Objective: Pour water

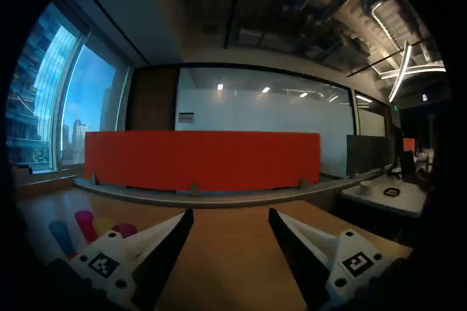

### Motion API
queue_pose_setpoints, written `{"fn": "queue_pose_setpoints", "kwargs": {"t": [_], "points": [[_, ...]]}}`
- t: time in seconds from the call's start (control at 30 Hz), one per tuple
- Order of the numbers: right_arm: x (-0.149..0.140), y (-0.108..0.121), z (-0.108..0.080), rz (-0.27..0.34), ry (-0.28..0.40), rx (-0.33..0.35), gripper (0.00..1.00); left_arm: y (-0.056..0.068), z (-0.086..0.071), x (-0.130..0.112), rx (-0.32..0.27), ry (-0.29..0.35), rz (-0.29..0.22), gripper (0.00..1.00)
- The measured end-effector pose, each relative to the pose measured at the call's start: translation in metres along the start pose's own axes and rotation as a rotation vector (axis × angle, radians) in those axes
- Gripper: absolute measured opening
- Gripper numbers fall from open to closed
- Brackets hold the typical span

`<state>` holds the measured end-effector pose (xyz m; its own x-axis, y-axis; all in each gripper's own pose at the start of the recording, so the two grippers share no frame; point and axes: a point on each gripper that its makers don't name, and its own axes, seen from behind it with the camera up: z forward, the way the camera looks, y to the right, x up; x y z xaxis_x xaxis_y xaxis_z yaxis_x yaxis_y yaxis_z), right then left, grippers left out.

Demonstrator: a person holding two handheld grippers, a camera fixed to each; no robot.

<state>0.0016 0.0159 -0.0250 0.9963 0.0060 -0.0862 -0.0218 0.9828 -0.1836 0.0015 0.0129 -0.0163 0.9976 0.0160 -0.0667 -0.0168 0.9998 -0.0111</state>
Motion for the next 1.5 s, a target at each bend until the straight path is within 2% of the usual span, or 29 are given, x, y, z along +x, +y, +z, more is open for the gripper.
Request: {"fn": "queue_pose_setpoints", "kwargs": {"t": [0.3,0.47,0.7,1.0,1.5], "points": [[-0.001,0.001,-0.004,-0.018,0.009,-0.021,1.0,0.0,0.0,0.002,0.023,0.029,0.049,0.83],[-0.004,0.003,-0.003,-0.018,0.004,-0.028,1.0,0.0,-0.002,-0.008,0.042,0.032,0.086,0.83],[-0.006,-0.002,0.0,-0.027,-0.005,-0.014,0.99,-0.002,-0.003,-0.03,0.062,0.02,0.102,0.83],[-0.005,-0.005,-0.001,-0.008,-0.01,-0.009,0.99,-0.006,0.0,-0.05,0.073,0.011,0.074,0.83],[0.003,-0.004,-0.002,0.001,-0.004,0.002,1.0,-0.007,0.009,-0.065,0.053,0.004,0.034,0.83]]}}
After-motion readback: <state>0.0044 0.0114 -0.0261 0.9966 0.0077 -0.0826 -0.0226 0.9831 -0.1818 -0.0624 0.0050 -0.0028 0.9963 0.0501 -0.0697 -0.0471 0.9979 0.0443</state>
